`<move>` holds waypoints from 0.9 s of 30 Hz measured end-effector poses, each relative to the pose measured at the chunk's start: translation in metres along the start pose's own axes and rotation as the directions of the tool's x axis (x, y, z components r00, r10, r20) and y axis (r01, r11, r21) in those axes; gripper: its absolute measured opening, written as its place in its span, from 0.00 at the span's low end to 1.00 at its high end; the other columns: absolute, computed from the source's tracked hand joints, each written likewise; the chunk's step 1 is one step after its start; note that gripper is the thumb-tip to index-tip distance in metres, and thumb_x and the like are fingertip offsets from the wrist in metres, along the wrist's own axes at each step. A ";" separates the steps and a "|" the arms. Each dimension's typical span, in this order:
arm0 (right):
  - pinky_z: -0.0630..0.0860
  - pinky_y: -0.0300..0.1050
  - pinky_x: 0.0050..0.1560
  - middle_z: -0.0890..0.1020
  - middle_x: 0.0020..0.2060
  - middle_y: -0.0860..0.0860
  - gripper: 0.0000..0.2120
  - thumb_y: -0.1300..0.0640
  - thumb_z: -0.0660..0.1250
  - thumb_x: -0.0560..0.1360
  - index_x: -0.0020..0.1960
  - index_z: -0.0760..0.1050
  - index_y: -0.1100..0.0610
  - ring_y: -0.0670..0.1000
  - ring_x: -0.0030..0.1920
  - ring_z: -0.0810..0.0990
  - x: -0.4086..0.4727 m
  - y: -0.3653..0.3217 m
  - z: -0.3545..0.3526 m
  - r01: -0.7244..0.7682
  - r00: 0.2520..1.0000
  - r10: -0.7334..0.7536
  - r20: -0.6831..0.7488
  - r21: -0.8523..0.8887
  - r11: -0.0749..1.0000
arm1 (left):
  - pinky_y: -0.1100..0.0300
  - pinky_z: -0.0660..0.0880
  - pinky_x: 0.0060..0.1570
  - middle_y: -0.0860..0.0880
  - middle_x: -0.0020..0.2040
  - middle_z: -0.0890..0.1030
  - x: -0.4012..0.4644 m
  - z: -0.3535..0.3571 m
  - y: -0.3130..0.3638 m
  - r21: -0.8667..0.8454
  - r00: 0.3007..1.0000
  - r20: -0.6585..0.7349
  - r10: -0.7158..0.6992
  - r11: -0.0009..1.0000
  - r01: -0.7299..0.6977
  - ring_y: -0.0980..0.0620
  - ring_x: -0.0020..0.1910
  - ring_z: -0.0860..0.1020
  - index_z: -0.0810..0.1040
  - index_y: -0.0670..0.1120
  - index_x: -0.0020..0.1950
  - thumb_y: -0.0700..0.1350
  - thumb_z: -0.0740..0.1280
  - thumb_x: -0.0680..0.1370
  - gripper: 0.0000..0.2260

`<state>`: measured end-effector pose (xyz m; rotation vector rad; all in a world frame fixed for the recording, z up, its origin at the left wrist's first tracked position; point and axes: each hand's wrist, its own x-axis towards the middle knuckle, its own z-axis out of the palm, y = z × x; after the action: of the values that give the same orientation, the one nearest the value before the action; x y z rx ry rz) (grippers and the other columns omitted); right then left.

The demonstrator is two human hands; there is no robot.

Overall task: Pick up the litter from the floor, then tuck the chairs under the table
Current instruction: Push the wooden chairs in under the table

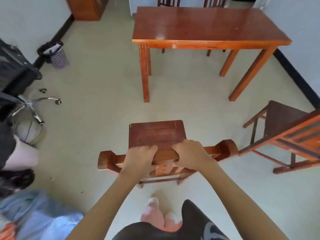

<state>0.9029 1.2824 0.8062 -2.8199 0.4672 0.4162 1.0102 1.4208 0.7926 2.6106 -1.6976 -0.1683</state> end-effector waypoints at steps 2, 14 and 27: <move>0.73 0.43 0.41 0.75 0.33 0.47 0.06 0.51 0.65 0.69 0.42 0.73 0.53 0.49 0.36 0.73 0.000 0.002 0.000 0.021 1.000 -0.021 0.008 -0.008 1.000 | 0.62 0.70 0.42 0.52 0.47 0.80 0.000 0.001 -0.002 0.039 1.000 -0.008 0.017 0.999 -0.016 0.51 0.45 0.79 0.70 0.50 0.55 0.60 0.61 0.75 0.16; 0.66 0.39 0.39 0.73 0.33 0.45 0.07 0.48 0.64 0.73 0.44 0.74 0.51 0.48 0.34 0.71 0.000 0.025 -0.006 0.007 0.996 -0.006 -0.094 0.014 1.000 | 0.61 0.67 0.41 0.49 0.49 0.82 0.030 -0.004 -0.006 0.041 0.978 -0.052 0.202 0.979 -0.200 0.48 0.47 0.80 0.72 0.45 0.57 0.58 0.61 0.76 0.19; 0.71 0.40 0.44 0.81 0.44 0.49 0.12 0.47 0.65 0.74 0.52 0.76 0.53 0.50 0.39 0.74 0.031 0.032 -0.018 -0.092 0.967 0.111 -0.230 0.095 0.991 | 0.62 0.66 0.40 0.51 0.48 0.82 0.093 -0.020 -0.032 0.093 0.944 -0.021 0.329 0.941 -0.326 0.50 0.45 0.79 0.73 0.47 0.54 0.59 0.62 0.75 0.17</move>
<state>0.9247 1.2394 0.8069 -2.7833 0.6630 0.0781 1.0785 1.3476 0.8027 2.3208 -2.1377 -0.0376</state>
